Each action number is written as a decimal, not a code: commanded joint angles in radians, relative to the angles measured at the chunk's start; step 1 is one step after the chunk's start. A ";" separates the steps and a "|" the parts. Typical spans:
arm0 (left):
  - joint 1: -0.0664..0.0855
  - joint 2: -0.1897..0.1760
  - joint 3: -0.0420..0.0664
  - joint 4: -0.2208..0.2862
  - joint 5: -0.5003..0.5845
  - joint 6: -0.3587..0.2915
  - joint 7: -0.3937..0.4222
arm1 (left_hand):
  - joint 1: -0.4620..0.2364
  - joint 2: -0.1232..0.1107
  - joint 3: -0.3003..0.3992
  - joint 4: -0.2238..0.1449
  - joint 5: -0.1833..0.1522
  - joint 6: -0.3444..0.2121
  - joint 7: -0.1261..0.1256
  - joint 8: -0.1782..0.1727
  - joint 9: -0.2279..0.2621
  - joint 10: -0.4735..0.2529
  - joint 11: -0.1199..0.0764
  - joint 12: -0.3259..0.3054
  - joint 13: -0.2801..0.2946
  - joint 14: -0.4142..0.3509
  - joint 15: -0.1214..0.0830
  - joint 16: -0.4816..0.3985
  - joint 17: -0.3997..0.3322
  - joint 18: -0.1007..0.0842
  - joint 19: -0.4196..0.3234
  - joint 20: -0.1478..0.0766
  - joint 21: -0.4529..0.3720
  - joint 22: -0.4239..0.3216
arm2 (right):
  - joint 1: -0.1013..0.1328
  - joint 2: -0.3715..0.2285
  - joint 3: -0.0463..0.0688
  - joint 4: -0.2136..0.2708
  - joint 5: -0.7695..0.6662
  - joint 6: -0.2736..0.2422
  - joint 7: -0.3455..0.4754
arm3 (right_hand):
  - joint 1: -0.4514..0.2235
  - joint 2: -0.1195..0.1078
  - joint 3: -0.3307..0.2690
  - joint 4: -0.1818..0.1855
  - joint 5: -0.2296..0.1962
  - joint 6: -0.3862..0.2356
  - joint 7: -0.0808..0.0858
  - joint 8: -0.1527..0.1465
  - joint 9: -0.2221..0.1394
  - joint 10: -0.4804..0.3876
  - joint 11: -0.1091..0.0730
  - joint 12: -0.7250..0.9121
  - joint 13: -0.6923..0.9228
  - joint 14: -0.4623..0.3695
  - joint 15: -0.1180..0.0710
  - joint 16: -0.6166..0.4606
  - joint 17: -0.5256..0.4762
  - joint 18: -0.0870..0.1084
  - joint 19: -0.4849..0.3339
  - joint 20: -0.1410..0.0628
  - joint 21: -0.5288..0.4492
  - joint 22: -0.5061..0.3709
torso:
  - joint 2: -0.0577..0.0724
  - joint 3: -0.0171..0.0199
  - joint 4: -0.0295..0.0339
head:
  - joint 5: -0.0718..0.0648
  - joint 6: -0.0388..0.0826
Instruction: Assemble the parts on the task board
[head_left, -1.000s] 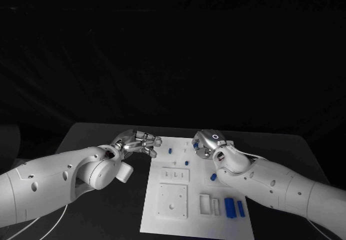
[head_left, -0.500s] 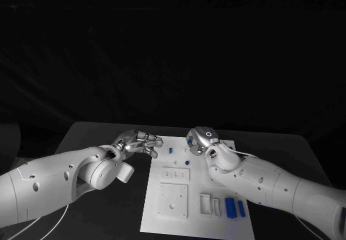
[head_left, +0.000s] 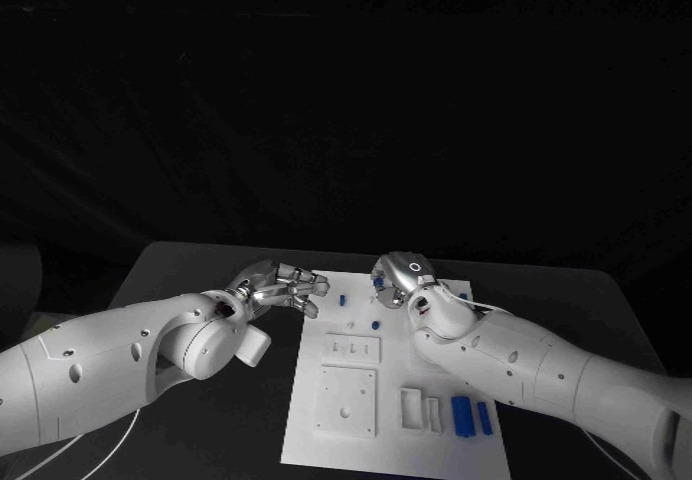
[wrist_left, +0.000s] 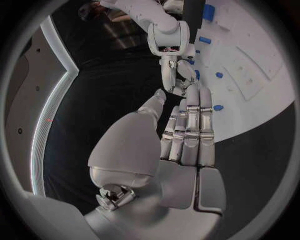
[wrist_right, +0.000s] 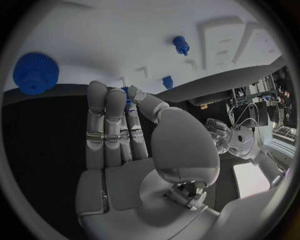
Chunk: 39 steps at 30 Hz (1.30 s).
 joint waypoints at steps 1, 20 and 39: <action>0.001 0.004 0.001 0.002 -0.005 0.020 0.001 | -0.001 0.008 -0.001 -0.006 0.003 -0.006 0.003 -0.003 -0.001 -0.006 0.000 -0.003 -0.001 -0.001 -0.002 0.006 0.001 0.013 0.001 0.001 0.004 0.001 | 0.001 0.006 0.000 -0.011 -0.003 0.000 0.015 | -0.002 0.005 0.004 0.000 0.003 0.005 -0.001 0.001 0.001 0.049 -0.043 0.002 0.005 0.004 -0.004 -0.005 0.001 0.014 0.011 0.001 -0.016 0.014 | 0.005 -0.0022 0.0025 | 0.000 0.002; 0.001 0.013 0.001 -0.003 -0.006 0.024 0.000 | -0.001 0.008 -0.001 -0.006 0.003 -0.006 0.003 -0.003 -0.001 -0.006 0.000 -0.003 -0.001 -0.001 -0.002 0.006 0.001 0.013 0.001 0.001 0.004 0.001 | 0.003 0.028 0.000 -0.058 0.018 0.019 0.037 | -0.004 0.005 0.006 0.000 0.004 0.002 0.000 0.001 0.002 0.047 -0.042 0.002 0.006 0.003 -0.002 -0.005 -0.002 0.015 0.016 0.003 -0.034 0.034 | 0.017 -0.0076 0.0079 | -0.005 0.001; 0.002 0.014 0.002 -0.005 -0.006 0.027 -0.004 | -0.003 0.009 -0.002 -0.008 0.003 -0.007 0.003 -0.003 0.000 -0.008 0.001 -0.003 -0.001 -0.006 -0.002 0.013 0.003 0.014 -0.003 0.001 0.013 0.002 | 0.008 0.032 0.000 -0.070 0.055 0.024 0.023 | -0.050 -0.061 -0.009 0.019 0.005 -0.130 0.031 -0.001 -0.008 -0.111 0.003 0.000 0.002 0.003 0.028 -0.005 -0.006 0.030 0.025 0.029 -0.063 0.038 | 0.017 -0.0073 0.0032 | 0.002 0.002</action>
